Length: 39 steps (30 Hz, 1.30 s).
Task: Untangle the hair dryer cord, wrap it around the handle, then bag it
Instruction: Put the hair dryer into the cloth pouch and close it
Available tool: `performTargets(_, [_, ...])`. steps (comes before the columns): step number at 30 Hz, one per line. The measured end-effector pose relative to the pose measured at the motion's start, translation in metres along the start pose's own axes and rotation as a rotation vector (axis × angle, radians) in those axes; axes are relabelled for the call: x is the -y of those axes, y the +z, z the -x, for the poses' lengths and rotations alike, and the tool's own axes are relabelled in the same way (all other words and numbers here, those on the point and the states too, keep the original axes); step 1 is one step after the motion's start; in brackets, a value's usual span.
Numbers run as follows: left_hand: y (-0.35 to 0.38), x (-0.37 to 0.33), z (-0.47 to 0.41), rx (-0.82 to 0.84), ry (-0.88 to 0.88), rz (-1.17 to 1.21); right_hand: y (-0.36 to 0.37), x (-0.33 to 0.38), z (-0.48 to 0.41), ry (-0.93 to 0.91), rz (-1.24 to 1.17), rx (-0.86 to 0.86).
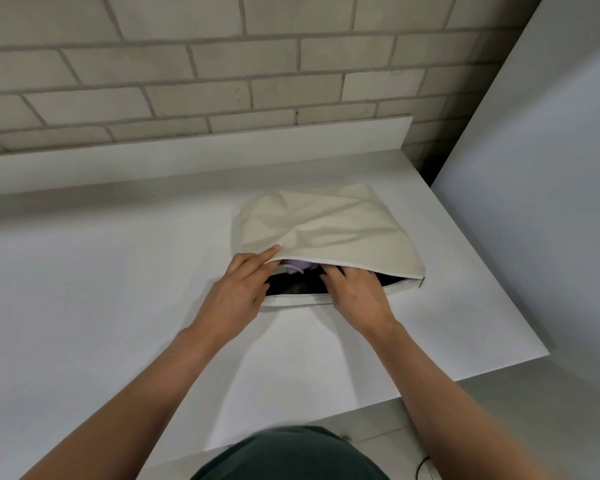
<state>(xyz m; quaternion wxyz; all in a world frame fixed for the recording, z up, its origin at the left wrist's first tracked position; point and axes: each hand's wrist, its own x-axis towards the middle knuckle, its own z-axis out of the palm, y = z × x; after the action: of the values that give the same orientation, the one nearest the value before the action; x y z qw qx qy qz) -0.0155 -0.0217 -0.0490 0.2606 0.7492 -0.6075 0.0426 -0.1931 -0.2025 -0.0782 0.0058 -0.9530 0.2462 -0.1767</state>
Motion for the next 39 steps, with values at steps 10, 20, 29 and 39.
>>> performTargets(10, [0.0,-0.009,0.008,0.09,0.095,0.015,0.004,0.008,-0.032,0.091,0.057,0.256])
performTargets(20, [-0.008,0.028,-0.007,0.041,-0.05,0.02,-0.003,0.003,-0.001,0.042,-0.095,0.21])
performTargets(29, [-0.008,0.038,0.008,0.101,-0.107,0.105,-0.059,-0.068,0.051,0.107,-0.399,-0.166])
performTargets(39, [0.003,0.05,0.015,0.242,0.034,-0.061,-0.028,-0.145,0.064,-0.034,-0.267,0.236])
